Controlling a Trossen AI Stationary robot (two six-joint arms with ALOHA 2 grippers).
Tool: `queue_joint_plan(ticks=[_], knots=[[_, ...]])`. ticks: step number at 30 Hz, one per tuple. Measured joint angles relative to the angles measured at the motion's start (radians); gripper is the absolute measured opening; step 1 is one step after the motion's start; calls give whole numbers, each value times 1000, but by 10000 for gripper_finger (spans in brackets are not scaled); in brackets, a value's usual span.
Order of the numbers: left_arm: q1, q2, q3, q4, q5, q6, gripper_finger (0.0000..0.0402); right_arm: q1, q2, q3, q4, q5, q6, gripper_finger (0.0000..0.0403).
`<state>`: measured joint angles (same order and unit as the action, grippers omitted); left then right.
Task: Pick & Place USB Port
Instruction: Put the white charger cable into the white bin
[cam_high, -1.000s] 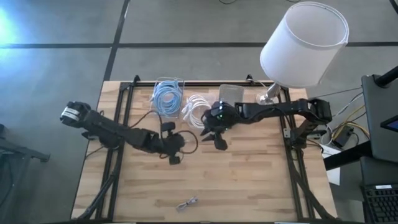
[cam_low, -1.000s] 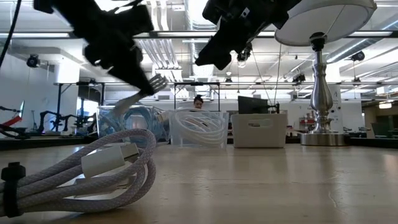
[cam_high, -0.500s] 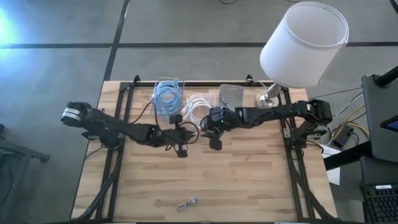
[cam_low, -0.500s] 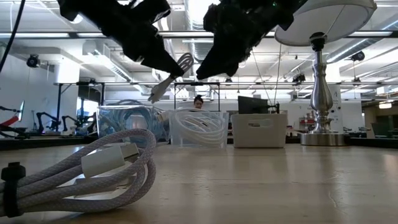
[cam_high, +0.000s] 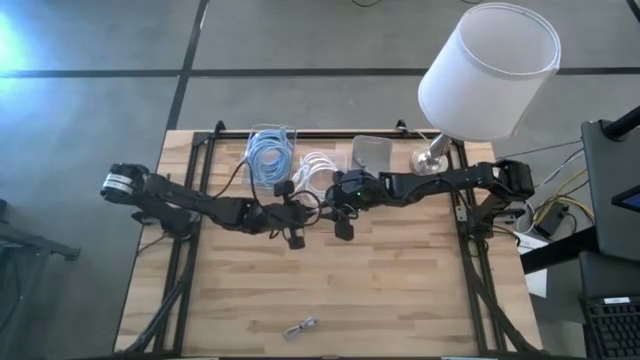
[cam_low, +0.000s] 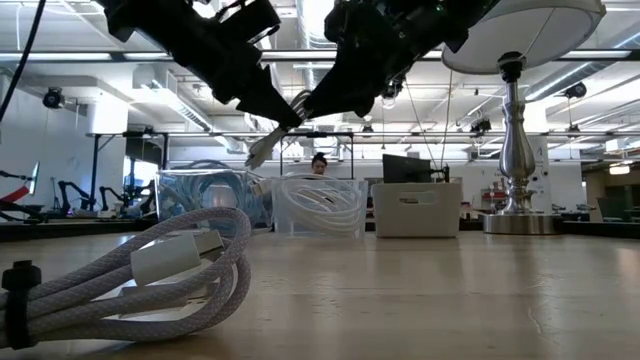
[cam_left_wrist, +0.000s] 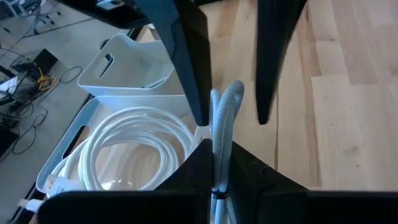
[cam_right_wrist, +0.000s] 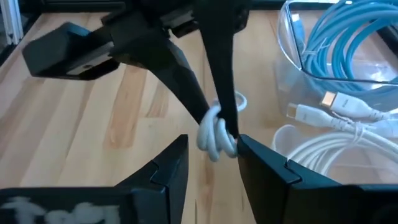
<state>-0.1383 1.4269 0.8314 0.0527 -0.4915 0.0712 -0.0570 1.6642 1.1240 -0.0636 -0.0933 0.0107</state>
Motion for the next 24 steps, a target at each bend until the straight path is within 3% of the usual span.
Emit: queue_joint_plan(ticks=[7, 16, 24], knots=[[1, 0, 0, 18, 0, -3, 36, 0, 0, 2, 33, 4, -28, 116], [1, 0, 0, 22, -2, -6, 37, -2, 0, 12, 28, 15, -94, 23], [1, 0, 0, 23, 1, -38, 37, -2, 0, 13, 18, 16, -100, 18]])
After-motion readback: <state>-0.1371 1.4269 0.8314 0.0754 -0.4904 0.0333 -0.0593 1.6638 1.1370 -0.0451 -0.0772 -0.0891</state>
